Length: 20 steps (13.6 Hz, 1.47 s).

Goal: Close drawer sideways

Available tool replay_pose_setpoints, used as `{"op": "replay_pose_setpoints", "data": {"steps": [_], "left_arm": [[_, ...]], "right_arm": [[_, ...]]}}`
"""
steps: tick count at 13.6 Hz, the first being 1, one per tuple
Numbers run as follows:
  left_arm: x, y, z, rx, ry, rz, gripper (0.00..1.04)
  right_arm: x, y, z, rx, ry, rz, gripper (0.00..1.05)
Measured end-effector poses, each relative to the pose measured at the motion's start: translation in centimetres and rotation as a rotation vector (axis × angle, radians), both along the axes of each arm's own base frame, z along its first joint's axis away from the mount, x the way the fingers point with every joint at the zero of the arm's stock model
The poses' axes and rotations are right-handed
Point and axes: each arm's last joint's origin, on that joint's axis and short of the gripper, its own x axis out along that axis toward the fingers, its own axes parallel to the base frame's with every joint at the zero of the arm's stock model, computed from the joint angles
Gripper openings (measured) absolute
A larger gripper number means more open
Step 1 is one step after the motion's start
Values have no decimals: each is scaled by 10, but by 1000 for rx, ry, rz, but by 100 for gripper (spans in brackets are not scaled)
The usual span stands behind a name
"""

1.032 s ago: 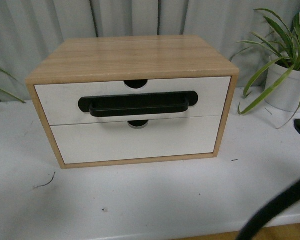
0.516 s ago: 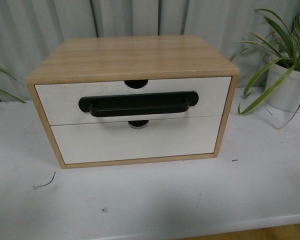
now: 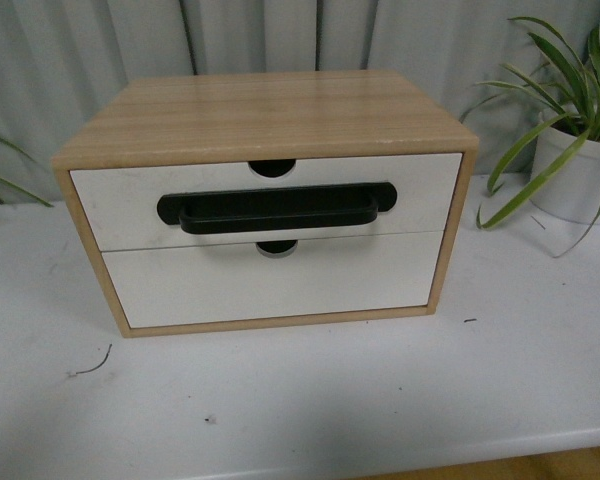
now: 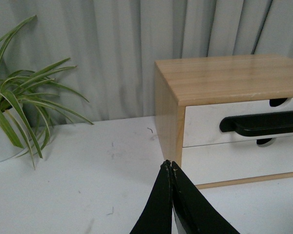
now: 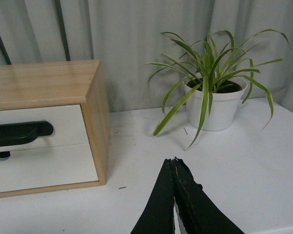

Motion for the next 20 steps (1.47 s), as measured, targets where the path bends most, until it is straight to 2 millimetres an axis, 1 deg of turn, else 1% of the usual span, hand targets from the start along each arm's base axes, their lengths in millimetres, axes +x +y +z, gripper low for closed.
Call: {"op": "replay_pose_setpoints", "data": {"steps": [2, 3, 4, 14, 15, 16, 17, 19, 20], "left_arm": [[-10, 0, -5, -1, 39, -2, 2], [-11, 0, -1, -1, -1, 1, 2], [-11, 0, -4, -1, 21, -1, 2], [-11, 0, -3, -1, 14, -2, 2], [-11, 0, -3, -1, 14, -1, 2], [-11, 0, -3, -1, 14, -2, 2], [-11, 0, -3, -1, 14, -2, 2], [-11, 0, -3, -1, 14, -2, 2], [-11, 0, -3, -3, 14, -2, 11]], "right_arm": [[-5, -8, 1, 0, 2, 17, 2], [-8, -14, 2, 1, -1, -18, 2], [-10, -13, 3, -1, -11, 0, 2], [-25, -13, 2, -1, -6, 3, 2], [-33, -13, -4, -1, 44, 5, 2], [-36, -13, 2, -1, -24, 6, 2], [-36, -13, -2, -1, 10, 5, 2], [-36, -13, -1, -2, 1, 5, 2], [-36, -13, -1, -2, 0, 5, 13]]}}
